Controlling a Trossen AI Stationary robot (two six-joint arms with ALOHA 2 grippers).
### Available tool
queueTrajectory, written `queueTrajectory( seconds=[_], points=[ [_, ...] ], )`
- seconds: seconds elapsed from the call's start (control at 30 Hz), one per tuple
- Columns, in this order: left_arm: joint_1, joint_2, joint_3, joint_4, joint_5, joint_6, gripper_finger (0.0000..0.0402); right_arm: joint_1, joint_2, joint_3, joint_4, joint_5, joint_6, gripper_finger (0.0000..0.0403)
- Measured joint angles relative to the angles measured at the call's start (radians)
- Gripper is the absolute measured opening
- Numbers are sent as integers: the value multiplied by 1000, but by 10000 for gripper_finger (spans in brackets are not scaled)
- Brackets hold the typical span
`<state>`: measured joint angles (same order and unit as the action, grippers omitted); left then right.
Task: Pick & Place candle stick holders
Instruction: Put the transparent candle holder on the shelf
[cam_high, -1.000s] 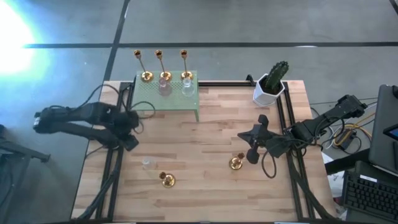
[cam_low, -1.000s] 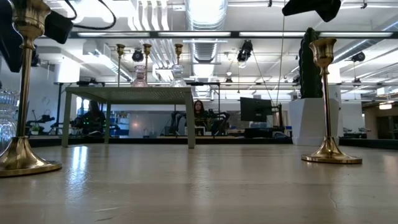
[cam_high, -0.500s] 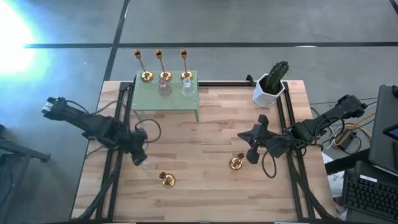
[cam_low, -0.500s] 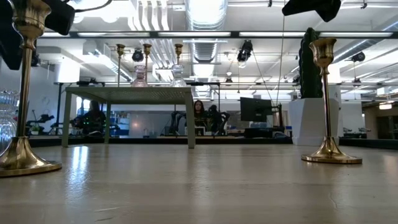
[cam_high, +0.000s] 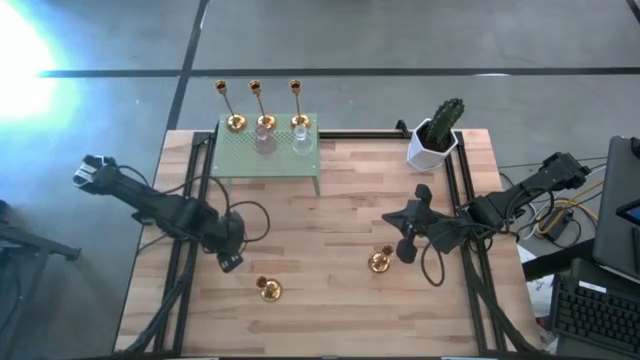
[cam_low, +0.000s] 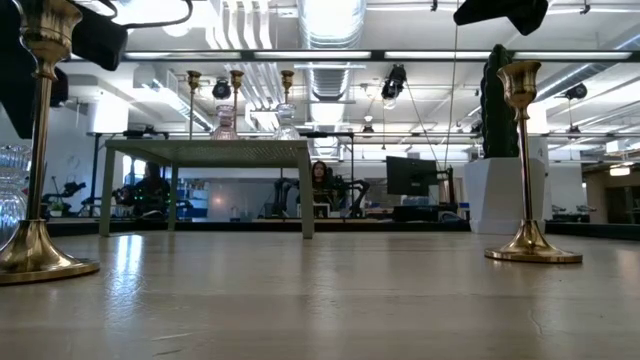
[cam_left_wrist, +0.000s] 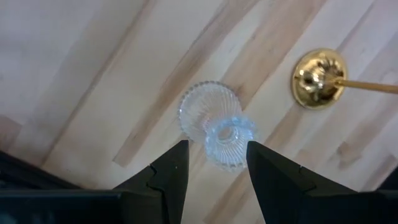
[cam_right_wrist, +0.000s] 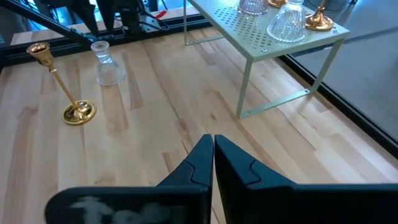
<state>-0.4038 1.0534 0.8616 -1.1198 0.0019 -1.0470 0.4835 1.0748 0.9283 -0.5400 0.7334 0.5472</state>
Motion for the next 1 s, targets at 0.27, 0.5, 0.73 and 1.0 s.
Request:
queueTrajectory(
  seconds=[0.27,0.5,0.73,1.0],
  points=[
    [0,-1,-12,3,-1,0,165,0,0,0,0,0,0,8],
    [0,-10,-119,118,77,-8,165,0,0,0,0,0,0,8],
    [0,-29,-214,251,142,-19,161,0,0,0,0,0,0,8],
    [0,-60,-235,249,137,0,43,0,0,0,0,1,-2,8]
  ],
)
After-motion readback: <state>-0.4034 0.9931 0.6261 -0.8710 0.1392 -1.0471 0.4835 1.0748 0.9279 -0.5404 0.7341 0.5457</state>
